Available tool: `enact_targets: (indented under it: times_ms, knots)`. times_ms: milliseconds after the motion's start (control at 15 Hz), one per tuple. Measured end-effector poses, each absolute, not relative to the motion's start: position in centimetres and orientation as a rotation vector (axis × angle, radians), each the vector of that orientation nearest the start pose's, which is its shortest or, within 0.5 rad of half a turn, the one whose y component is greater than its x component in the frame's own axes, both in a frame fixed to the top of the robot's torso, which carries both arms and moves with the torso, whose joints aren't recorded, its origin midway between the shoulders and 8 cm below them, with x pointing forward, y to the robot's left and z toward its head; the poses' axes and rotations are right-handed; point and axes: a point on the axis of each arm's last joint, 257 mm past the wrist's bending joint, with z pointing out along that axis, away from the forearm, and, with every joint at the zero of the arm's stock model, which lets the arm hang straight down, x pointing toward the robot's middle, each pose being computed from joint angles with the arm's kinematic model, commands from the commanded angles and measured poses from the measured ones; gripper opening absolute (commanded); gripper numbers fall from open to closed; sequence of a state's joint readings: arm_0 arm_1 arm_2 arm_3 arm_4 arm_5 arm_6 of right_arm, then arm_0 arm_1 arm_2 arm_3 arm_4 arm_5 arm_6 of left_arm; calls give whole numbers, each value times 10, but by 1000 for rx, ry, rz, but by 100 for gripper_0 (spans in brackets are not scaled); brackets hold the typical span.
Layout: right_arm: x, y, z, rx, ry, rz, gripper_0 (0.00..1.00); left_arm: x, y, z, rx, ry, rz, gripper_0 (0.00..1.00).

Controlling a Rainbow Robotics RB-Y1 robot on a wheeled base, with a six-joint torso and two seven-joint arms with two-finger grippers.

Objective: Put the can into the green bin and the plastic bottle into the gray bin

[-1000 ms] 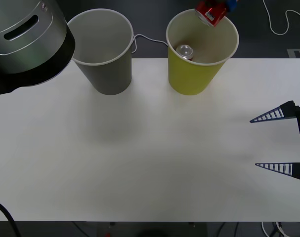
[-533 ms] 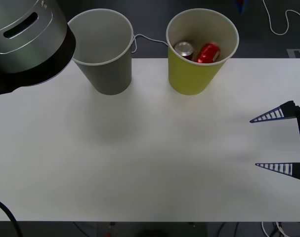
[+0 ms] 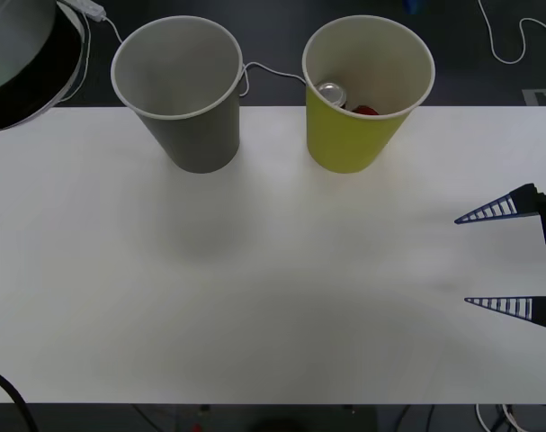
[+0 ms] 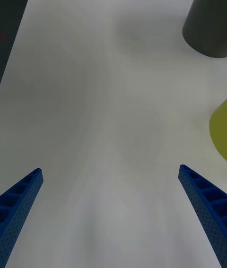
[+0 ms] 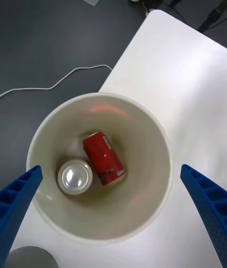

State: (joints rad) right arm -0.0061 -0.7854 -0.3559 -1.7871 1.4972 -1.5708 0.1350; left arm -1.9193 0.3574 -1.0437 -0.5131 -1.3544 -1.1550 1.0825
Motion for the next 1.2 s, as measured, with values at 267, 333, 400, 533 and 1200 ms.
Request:
enact_targets:
  times_ms: [267,333,400,533,1200]
  knots:
    - [357,-284,-183,-1753,1397,257,100,568,-59,81,1391,1939,-329,100]
    - [357,-284,-183,-1753,1397,257,100,564,-46,76,1414,1924,-330,100]
    - [357,-284,-183,-1753,1397,257,100,559,-32,72,1433,1912,-332,100]
    - [357,-284,-183,-1753,1397,257,100,548,-4,65,1474,1890,-329,100]
    - [357,-284,-183,-1753,1397,257,100,488,124,18,1699,1682,-294,100]
